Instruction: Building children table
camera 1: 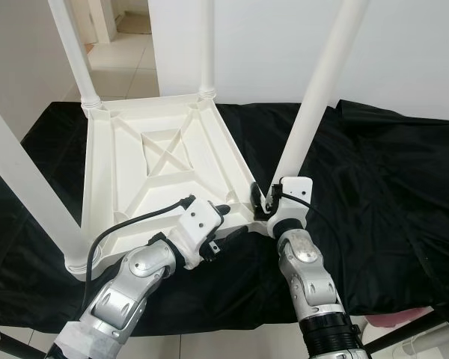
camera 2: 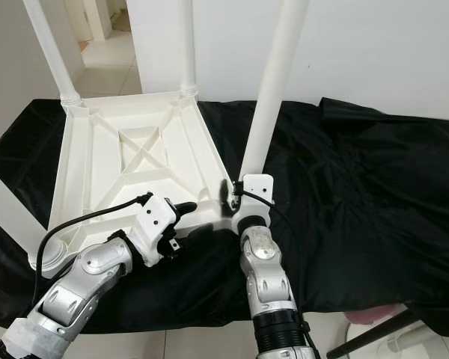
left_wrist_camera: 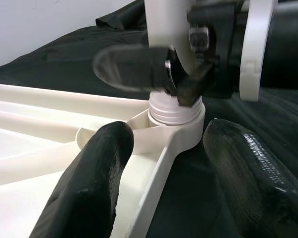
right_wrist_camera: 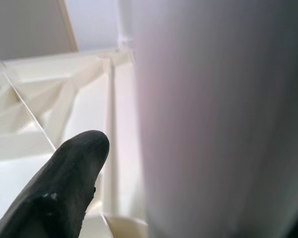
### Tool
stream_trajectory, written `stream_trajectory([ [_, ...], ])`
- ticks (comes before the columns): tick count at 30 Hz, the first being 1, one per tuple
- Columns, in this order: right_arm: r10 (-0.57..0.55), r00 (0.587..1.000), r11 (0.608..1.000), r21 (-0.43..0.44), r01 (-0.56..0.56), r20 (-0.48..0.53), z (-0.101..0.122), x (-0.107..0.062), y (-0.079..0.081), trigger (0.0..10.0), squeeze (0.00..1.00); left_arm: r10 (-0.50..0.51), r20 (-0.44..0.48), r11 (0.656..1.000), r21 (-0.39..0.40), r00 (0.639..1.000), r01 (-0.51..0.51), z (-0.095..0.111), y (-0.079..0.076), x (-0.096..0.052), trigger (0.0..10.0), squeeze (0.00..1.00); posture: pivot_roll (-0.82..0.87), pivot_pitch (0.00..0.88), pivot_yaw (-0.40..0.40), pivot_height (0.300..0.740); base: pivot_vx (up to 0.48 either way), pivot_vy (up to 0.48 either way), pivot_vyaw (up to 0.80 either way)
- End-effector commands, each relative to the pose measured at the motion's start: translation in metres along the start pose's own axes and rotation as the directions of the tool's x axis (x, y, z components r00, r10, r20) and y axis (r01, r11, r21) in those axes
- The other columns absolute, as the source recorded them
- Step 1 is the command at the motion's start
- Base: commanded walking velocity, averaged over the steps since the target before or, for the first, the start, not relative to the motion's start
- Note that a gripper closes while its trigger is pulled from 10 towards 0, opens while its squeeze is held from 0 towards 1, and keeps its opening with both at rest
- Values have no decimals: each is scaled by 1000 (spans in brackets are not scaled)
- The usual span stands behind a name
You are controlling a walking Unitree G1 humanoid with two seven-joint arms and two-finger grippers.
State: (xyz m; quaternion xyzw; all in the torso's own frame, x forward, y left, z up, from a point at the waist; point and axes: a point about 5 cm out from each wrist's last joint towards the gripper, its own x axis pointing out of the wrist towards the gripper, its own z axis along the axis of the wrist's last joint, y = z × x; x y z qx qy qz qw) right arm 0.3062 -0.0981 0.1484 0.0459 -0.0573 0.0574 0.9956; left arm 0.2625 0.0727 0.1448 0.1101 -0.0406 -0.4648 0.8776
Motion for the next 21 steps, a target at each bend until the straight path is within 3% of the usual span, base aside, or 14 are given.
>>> stream_trajectory([
  [1, 28, 1000, 1000, 3, -28, -8, -5, -8, 5, 10000, 0, -43, 2, 999, 1, 999, 43, 0, -2, -3, 10000, 0, 4, 0, -40, 740, 0, 0, 0],
  [14, 53, 999, 998, -30, -53, 7, -5, -15, -12, 10000, 0, -94, -8, 995, -36, 996, 94, -1, -4, -17, 10000, 0, -2, 0, -35, 740, 0, 0, 0],
  [15, 63, 998, 997, -48, -63, 8, -6, -16, -18, 10000, 0, -117, -23, 992, -53, 993, 115, -3, -3, -28, 10000, 0, 0, 0, -33, 740, 0, 0, 0],
  [18, 63, 998, 997, -48, -63, 8, -6, -16, -18, 10000, 0, -117, -23, 992, -53, 993, 115, -3, -3, -28, 10000, 0, 0, 0, -33, 740, 0, 0, 0],
  [19, 72, 997, 996, -58, -71, 9, -5, -16, -23, 10000, 0, -150, -56, 987, -66, 987, 146, -6, -2, -41, 10000, 0, 6, 0, -32, 740, 0, 0, 0],
  [20, 72, 997, 996, -58, -71, 9, -5, -16, -23, 10000, 0, -150, -56, 987, -66, 987, 146, -6, -2, -41, 10000, 0, 6, 0, -32, 740, 0, 0, 0],
  [21, 81, 997, 995, -65, -80, 11, -5, -16, -26, 10000, 0, -181, -92, 982, -70, 979, 175, -10, -2, -53, 10000, 0, 10, 0, -34, 740, 0, 0, 0],
])
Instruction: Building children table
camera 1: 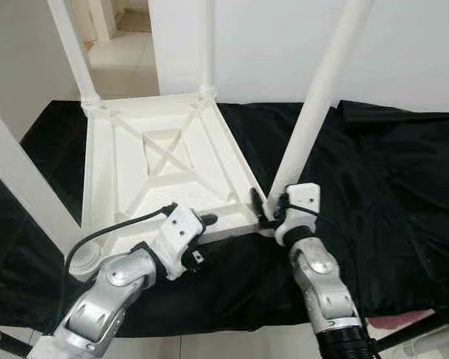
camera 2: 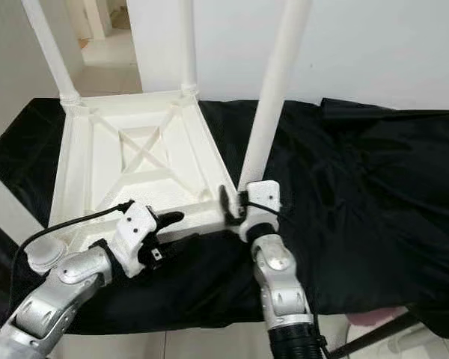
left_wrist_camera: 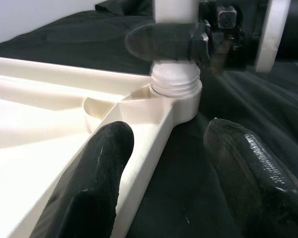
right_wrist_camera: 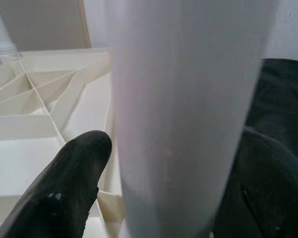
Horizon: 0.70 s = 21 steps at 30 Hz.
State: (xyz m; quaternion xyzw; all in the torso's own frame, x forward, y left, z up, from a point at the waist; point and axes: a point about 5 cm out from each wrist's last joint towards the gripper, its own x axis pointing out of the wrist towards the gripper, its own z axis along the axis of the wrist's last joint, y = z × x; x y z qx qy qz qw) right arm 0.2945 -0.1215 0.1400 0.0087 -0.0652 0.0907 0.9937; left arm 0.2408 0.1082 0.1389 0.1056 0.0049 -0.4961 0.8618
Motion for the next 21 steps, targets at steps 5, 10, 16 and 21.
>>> stream_trajectory([
  [5, 88, 996, 996, -21, -88, 7, 0, 3, -9, 10000, 0, -107, -169, 994, -23, 980, 104, -16, 6, -47, 10000, 0, 36, 28, -35, 740, 0, 0, 0],
  [10, 150, 989, 988, -30, -150, 2, -1, 5, -17, 10000, 0, -28, -221, 999, 9, 975, 30, -22, 20, -59, 10000, 0, 39, 34, -29, 740, 0, 0, 0],
  [16, 275, 961, 960, -40, -275, -22, -4, 12, -35, 10000, 0, 65, -294, 998, 27, 954, -60, -34, 42, -72, 10000, 0, 37, 46, -15, 740, 0, 0, 0],
  [21, 395, 917, 915, -70, -398, -57, -3, 23, -48, 10000, 0, 67, -340, 998, 19, 938, -64, -41, 51, -79, 10000, 0, 31, 42, 0, 740, 0, 0, 0],
])
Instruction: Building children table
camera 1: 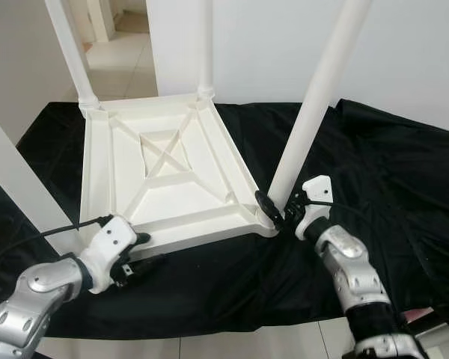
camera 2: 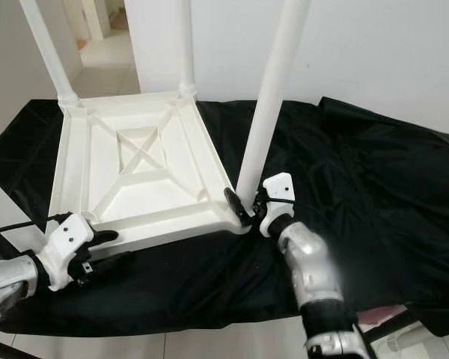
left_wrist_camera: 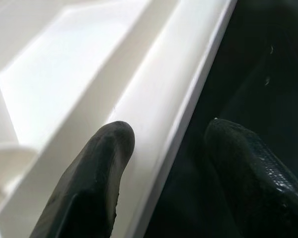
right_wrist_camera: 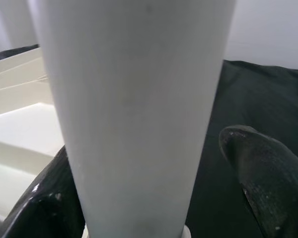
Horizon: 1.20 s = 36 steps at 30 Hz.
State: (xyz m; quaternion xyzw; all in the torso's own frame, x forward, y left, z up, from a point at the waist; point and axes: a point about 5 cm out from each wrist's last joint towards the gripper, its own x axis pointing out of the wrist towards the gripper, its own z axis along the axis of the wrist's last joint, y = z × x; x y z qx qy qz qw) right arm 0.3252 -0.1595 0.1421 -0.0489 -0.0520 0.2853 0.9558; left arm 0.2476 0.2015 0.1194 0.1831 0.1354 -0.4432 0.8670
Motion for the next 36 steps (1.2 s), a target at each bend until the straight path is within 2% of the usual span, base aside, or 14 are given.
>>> stream_trajectory([
  [1, 5, 1000, 1000, 7, -5, -5, -3, -2, -4, 10000, 0, -2, -33, 1000, 7, 999, 2, -5, 3, -3, 10000, 0, 31, 42, 0, 740, 0, 0, 0],
  [3, 75, 997, 997, 2, -75, -12, -1, 0, -9, 10000, 0, 3, -38, 1000, 11, 999, -3, -5, 6, -4, 10000, 0, 32, 37, 3, 740, 0, 0, 0],
  [7, 215, 976, 976, -16, -216, -41, -1, 1, -8, 10000, 0, 1, -39, 1000, 13, 999, -1, -6, 8, -4, 10000, 0, 31, 33, 8, 740, 0, 0, 0],
  [11, 269, 961, 963, -16, -270, -56, -2, 2, -7, 10000, 0, -1, -39, 1000, 15, 999, 2, -7, 8, -4, 10000, 0, 30, 33, 11, 740, 0, 0, 0],
  [13, 364, 928, 930, -17, -367, -73, -2, 0, -6, 10000, 0, -6, -43, 1000, 16, 999, 7, -9, 8, -3, 10000, 0, 31, 36, 9, 740, 0, 0, 0],
  [14, 364, 928, 930, -17, -367, -73, -2, 0, -6, 10000, 0, -6, -43, 1000, 16, 999, 7, -9, 8, -3, 10000, 0, 31, 36, 9, 740, 0, 0, 0],
  [16, 445, 891, 895, -1, -447, -90, -3, -4, -4, 10000, 0, -6, -46, 1000, 17, 999, 7, -11, 8, -3, 10000, 0, 31, 38, 5, 740, 0, 0, 0],
  [17, 445, 891, 895, -1, -447, -90, -3, -4, -4, 10000, 0, -6, -46, 1000, 17, 999, 7, -11, 8, -3, 10000, 0, 31, 38, 5, 740, 0, 0, 0],
  [19, 531, 841, 847, 24, -531, -102, -3, -13, 3, 10000, 0, -4, -50, 1000, 14, 999, 5, -13, 8, -3, 10000, 0, 31, 39, 2, 740, 0, 0, 0],
  [27, 549, 829, 834, 6, -552, -101, -4, -18, 6, 10000, 0, -3, -51, 1000, 10, 999, 4, -14, 7, -3, 10000, 0, 27, 37, 0, 740, 0, 0, 0],
  [32, 576, 811, 817, 42, -575, -100, -8, -25, 10, 10000, 0, -4, -57, 1000, 4, 998, 4, -17, 8, -1, 10000, 0, 20, 36, 8, 740, 0, 0, 0],
  [36, 577, 811, 816, 40, -576, -98, -9, -26, 12, 10000, 0, -2, -60, 1000, 4, 998, 3, -18, 9, -1, 10000, 0, 19, 37, 8, 740, 0, 0, 0],
])
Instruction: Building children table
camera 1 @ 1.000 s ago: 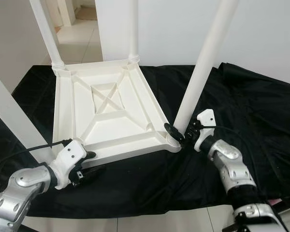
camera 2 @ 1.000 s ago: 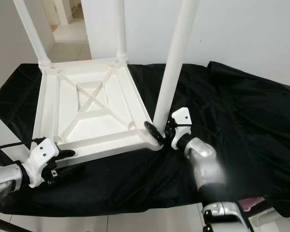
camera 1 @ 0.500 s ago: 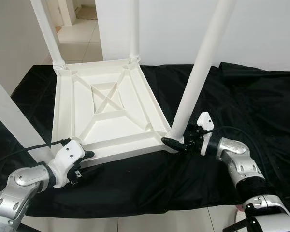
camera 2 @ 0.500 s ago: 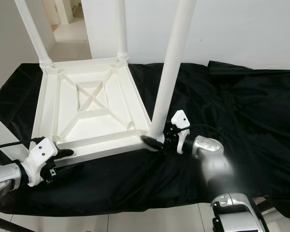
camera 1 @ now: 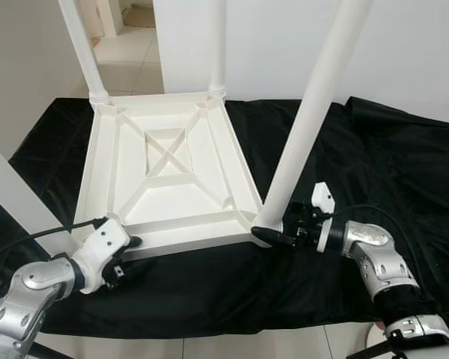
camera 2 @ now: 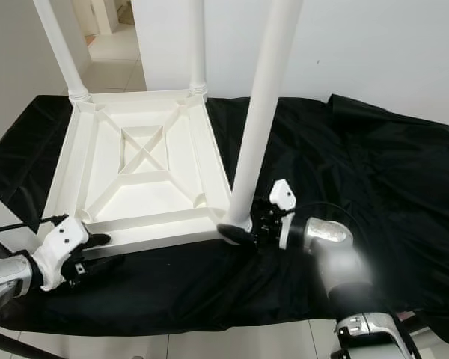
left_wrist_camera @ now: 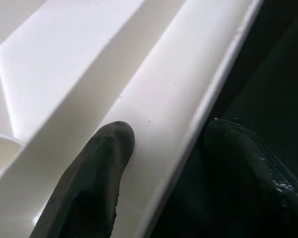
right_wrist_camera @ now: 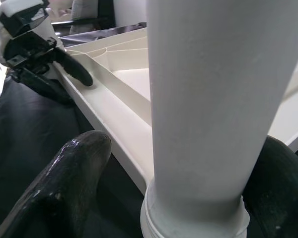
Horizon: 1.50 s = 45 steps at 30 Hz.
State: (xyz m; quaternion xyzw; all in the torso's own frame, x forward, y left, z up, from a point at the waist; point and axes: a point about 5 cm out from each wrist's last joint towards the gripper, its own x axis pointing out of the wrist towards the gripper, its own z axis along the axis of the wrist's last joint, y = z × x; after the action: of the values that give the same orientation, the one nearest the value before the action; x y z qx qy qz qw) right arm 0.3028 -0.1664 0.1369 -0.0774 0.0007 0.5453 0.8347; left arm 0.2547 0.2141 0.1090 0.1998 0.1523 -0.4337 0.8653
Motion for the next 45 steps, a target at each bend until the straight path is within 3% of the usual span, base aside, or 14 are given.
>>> stream_trajectory([
  [1, 60, 998, 998, 23, -59, -20, -7, 2, 10, 10000, 0, -14, -16, 1000, -7, 1000, 14, -5, 0, -1, 10000, 0, 18, 37, 10, 740, 0, 0, 0],
  [2, 60, 998, 998, 23, -59, -20, -7, 2, 10, 10000, 0, -14, -16, 1000, -7, 1000, 14, -5, 0, -1, 10000, 0, 18, 37, 10, 740, 0, 0, 0],
  [4, 133, 991, 991, 30, -132, -34, -10, 7, 24, 10000, 0, 3, -31, 1000, -11, 1000, -3, -9, 4, -4, 10000, 0, 21, 38, 8, 740, 0, 0, 0],
  [10, 137, 990, 990, 51, -135, -40, -15, 13, 31, 10000, 0, 20, -47, 1000, -17, 999, -21, -15, 7, -8, 10000, 0, 28, 43, 0, 740, 0, 0, 0],
  [19, 72, 996, 997, 38, -70, -43, -17, 14, 27, 10000, 0, 32, -49, 999, -27, 998, -33, -18, 4, -11, 10000, 0, 34, 60, -11, 740, 0, 0, 0],
  [23, -9, 1000, 1000, 23, 9, -5, -12, 13, 25, 10000, 0, 36, -23, 998, -41, 999, -37, -20, -4, -9, 10000, 0, 43, 71, -27, 740, 0, 0, 0],
  [25, -63, 997, 998, 14, 62, 38, -7, 12, 29, 10000, 0, 22, 64, 996, -89, 998, -16, -12, -15, -7, 10000, 0, 51, 74, -41, 740, 0, 0, 0],
  [26, -63, 997, 998, 14, 62, 38, -7, 12, 29, 10000, 0, 22, 64, 996, -89, 998, -16, -12, -15, -7, 10000, 0, 51, 74, -41, 740, 0, 0, 0],
  [30, -121, 989, 993, 20, 120, 79, -4, 10, 37, 10000, 0, -65, 193, 989, -115, 979, 88, 7, -43, 0, 10000, 0, 55, 71, -51, 740, 0, 0, 0],
  [32, -131, 987, 991, 20, 130, 87, -4, 10, 38, 10000, 0, -83, 214, 987, -117, 973, 110, 11, -49, 1, 10000, 0, 55, 68, -55, 740, 0, 0, 0],
  [33, -163, 980, 987, 19, 162, 114, 0, 12, 42, 10000, 0, -144, 243, 980, -102, 959, 173, 20, -65, 7, 10000, 0, 55, 68, -56, 740, 0, 0, 0],
  [45, -365, 904, 931, 84, 355, 222, 16, 17, 52, 10000, 0, -194, 333, 967, -95, 923, 238, 45, -88, 19, 10000, 0, 44, 78, -64, 740, 0, 0, 0],
])
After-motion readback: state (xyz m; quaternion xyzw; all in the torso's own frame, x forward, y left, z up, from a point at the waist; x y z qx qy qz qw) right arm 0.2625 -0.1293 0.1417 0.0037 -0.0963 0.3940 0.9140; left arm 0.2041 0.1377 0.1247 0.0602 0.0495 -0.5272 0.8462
